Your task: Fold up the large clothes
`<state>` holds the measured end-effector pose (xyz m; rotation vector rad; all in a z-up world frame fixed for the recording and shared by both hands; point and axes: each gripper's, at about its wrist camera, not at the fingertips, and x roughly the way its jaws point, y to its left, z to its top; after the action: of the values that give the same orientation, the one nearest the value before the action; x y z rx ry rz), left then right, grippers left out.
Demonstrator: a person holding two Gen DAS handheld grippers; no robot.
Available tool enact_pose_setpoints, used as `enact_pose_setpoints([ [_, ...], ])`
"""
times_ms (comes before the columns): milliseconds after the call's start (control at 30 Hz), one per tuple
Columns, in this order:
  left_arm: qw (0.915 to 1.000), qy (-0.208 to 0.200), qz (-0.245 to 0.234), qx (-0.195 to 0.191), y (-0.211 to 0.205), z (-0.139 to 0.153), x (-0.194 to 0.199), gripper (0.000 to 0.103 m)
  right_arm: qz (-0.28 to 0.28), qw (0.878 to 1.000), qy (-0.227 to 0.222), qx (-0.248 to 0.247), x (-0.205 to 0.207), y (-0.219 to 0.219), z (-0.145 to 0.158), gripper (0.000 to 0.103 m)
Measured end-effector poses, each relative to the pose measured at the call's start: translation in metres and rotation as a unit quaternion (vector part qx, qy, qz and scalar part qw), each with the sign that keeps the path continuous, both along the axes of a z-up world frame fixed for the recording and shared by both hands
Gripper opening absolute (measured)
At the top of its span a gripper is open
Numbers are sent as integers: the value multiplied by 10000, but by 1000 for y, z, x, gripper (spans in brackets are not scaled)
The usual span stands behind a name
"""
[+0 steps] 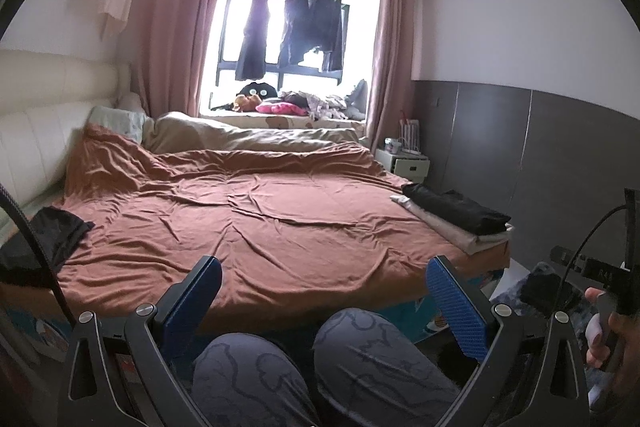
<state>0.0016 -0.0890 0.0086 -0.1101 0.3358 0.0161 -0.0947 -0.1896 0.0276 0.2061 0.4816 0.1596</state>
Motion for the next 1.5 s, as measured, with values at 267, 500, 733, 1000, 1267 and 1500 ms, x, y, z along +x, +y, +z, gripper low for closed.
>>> enact_pose_setpoints([
  [267, 10000, -67, -31, 36, -7, 1, -5, 103, 13, 10000, -2, -8, -2, 5, -5, 103],
  [500, 10000, -70, -11, 57, -7, 1, -7, 103, 17, 10000, 4, -8, -2, 4, -5, 103],
  [733, 9999, -65, -14, 75, -9, 1, -9, 103, 37, 10000, -13, -27, -4, 5, -5, 103],
  [1000, 10000, -64, -16, 72, -8, 1, -9, 103, 51, 10000, -14, -44, -5, 6, -5, 103],
  [1267, 10000, -39, 10, 65, -10, 3, -13, 103, 63, 10000, 30, -57, -5, 7, -5, 103],
  [1500, 10000, -43, 17, 64, -11, 3, -15, 103, 55, 10000, 20, -59, -6, 8, -3, 103],
])
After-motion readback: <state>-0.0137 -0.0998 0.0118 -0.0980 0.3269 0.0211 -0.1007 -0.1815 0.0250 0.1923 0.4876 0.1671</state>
